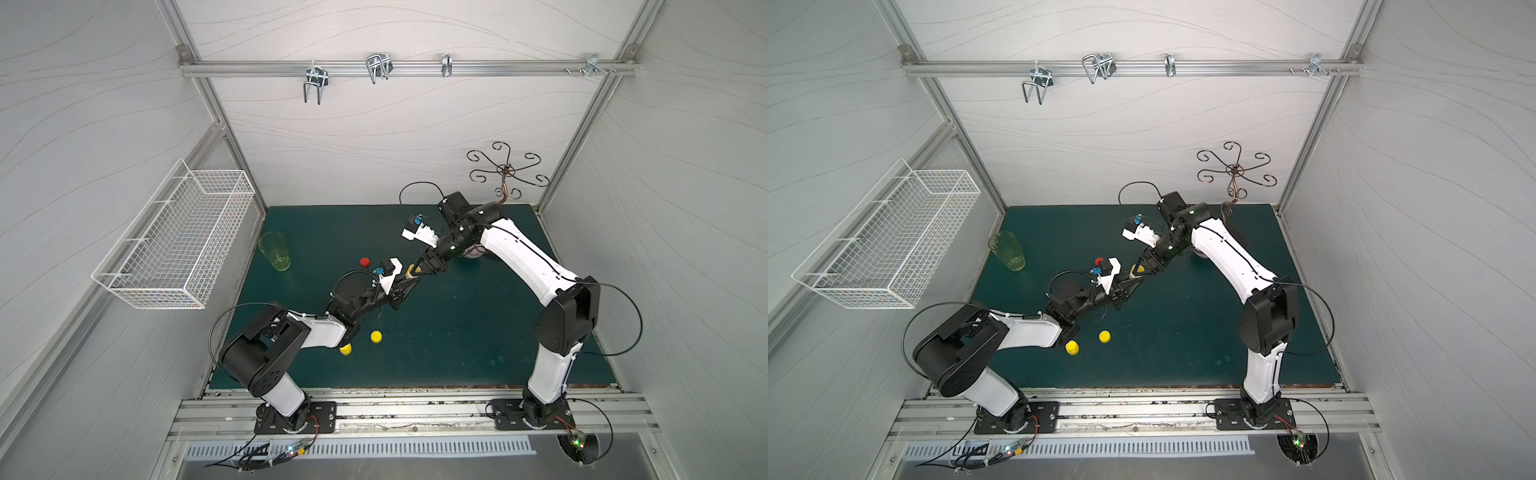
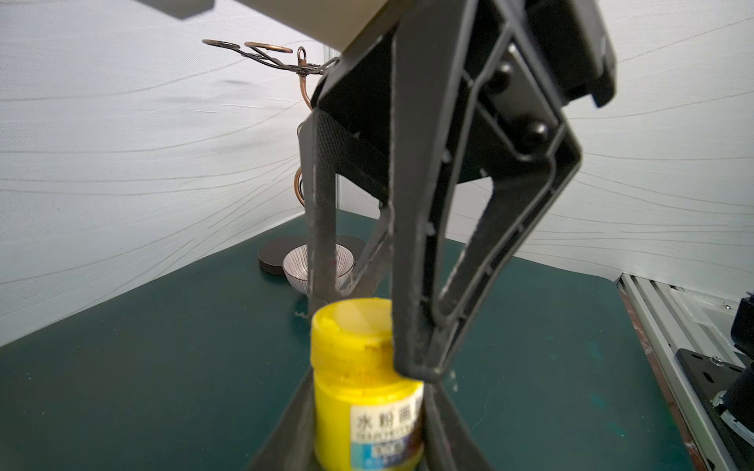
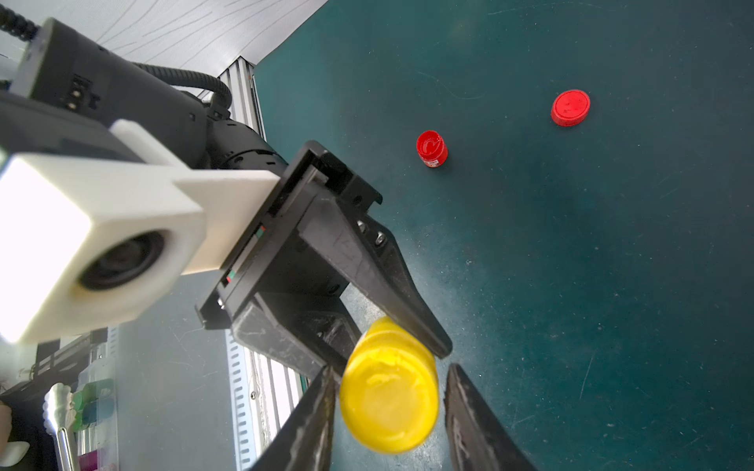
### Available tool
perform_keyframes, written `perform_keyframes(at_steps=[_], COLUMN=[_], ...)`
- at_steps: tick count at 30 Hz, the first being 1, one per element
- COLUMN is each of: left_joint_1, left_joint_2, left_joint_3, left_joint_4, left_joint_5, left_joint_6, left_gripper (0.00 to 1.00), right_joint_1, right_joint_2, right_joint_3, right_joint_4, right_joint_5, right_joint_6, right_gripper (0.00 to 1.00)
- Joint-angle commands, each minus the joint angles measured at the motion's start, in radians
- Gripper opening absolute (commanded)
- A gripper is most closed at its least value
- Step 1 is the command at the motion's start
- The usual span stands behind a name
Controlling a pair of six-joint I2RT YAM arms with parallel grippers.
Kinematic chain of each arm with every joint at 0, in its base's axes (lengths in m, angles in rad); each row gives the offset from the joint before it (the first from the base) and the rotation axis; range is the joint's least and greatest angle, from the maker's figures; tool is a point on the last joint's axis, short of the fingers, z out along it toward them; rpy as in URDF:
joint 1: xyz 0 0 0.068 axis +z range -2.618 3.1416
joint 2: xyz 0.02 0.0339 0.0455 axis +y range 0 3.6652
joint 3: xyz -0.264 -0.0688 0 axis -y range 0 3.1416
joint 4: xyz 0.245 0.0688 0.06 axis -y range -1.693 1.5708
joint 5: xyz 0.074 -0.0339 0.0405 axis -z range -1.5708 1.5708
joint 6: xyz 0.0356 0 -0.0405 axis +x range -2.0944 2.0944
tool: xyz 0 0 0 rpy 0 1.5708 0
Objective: Close the paint jar lid
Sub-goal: Screw the lid onto the paint jar.
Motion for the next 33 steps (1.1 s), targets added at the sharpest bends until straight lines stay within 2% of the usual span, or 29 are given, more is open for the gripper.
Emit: perform_keyframes(at_steps=[1,3,7,10,12,15,17,18,22,25,28,31,33], left_joint_1=[0.0,0.002,0.002,-0.001,-0.017,-0.078,-0.117,-0.13,-0.137,-0.121,-0.121,-0.108,-0.073], left_joint_2=[0.004,0.003,0.008,0.027,0.064,0.146,0.218,0.264,0.341,0.336,0.317,0.269,0.211], left_joint_3=[0.037,0.035,0.036,0.048,0.067,0.14,0.206,0.246,0.317,0.315,0.3,0.243,0.182], left_joint_4=[0.061,0.061,0.072,0.095,0.133,0.153,0.165,0.18,0.181,0.181,0.18,0.181,0.18], left_joint_5=[0.003,0.001,-0.018,-0.062,-0.139,-0.294,-0.419,-0.483,-0.587,-0.542,-0.534,-0.485,-0.374], left_joint_6=[0.012,0.012,0.017,0.024,0.061,0.188,0.261,0.279,0.292,0.268,0.269,0.243,0.169], left_gripper=[0.11,0.11,0.11,0.11,0.11,0.1,0.09,0.09,0.09,0.09,0.09,0.09,0.09], right_joint_1=[0.004,0.005,0.01,0.013,0.026,0.051,0.071,0.082,0.082,0.074,0.065,0.045,0.021], right_joint_2=[-0.003,-0.001,0.01,0.017,0.035,0.131,0.21,0.241,0.253,0.222,0.189,0.13,0.092], right_joint_3=[-0.009,-0.008,-0.01,-0.004,0.009,0.12,0.227,0.267,0.265,0.218,0.189,0.154,0.153], right_joint_4=[-0.015,-0.015,-0.015,0.028,0.096,0.086,0.016,0.006,0.054,0.092,0.111,0.126,0.077], right_joint_5=[-0.013,-0.012,-0.004,-0.01,0.029,0.115,0.18,0.233,0.319,0.307,0.271,0.22,0.181], right_joint_6=[0.001,0.004,0.019,0.109,0.274,0.567,0.669,0.72,0.865,0.891,0.885,0.814,0.704], right_gripper=[0.38,0.3,0.24,0.2,0.19,0.17,0.14,0.16,0.19,0.2,0.27,0.5,0.58])
